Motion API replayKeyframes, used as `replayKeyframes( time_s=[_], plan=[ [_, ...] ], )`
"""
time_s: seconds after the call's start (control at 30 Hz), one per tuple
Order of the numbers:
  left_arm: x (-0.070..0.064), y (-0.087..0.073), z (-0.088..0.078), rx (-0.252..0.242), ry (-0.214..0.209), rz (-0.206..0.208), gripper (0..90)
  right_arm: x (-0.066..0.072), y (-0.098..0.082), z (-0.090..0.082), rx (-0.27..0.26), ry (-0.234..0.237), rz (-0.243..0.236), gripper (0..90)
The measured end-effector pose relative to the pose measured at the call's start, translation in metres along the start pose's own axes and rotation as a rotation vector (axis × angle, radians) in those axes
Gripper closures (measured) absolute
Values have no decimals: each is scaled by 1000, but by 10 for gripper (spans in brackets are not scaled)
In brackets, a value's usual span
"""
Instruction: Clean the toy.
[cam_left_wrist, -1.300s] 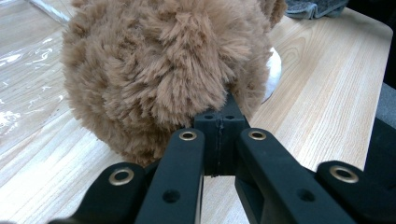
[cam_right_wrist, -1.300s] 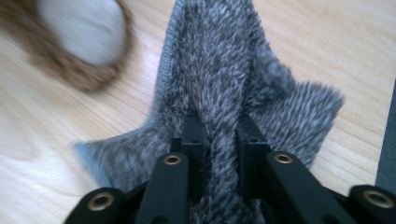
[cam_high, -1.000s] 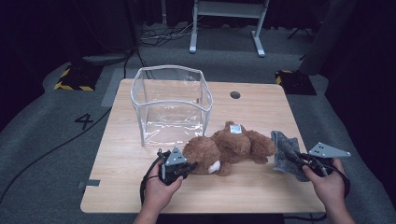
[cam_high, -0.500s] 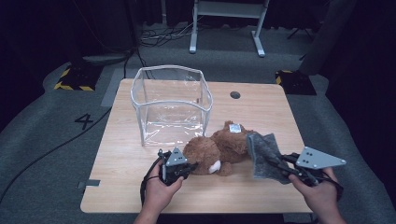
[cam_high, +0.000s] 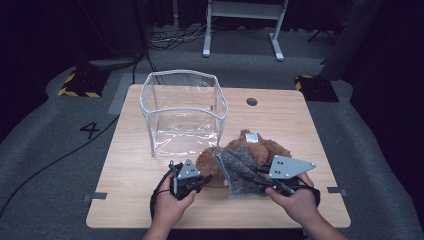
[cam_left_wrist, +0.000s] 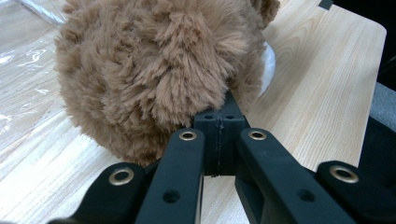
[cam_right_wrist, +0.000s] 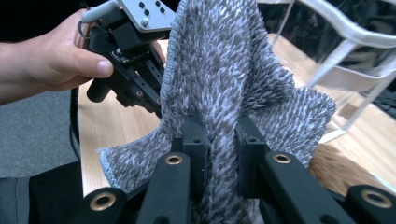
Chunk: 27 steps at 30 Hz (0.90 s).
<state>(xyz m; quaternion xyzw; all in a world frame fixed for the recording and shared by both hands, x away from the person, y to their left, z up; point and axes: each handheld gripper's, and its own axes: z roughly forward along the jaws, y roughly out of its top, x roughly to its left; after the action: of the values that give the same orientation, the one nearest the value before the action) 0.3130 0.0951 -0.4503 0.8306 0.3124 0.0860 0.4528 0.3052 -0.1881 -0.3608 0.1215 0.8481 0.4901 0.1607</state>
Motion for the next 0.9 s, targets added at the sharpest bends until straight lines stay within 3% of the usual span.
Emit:
replayKeyframes(
  time_s=[0.2, 0.3, 0.43, 0.67, 0.9],
  plan=[
    [0, 0, 0, 0, 2, 3, 896, -3, -2, 29, 1, 55, 14, 779],
    [0, 0, 0, -3, 0, -1, 896, 0, -5, 45, 7, 86, -1, 778],
    [1, -1, -1, -1, 6, 2, 897, 1, -12, 60, 79, 37, -65, 775],
    [2, -1, -1, 9, 10, 2, 897, -11, -28, 49, 135, -34, -66, 768],
    [1, 0, 0, 16, 14, 7, 897, -23, -48, 35, 157, -62, -2, 765]
  ],
)
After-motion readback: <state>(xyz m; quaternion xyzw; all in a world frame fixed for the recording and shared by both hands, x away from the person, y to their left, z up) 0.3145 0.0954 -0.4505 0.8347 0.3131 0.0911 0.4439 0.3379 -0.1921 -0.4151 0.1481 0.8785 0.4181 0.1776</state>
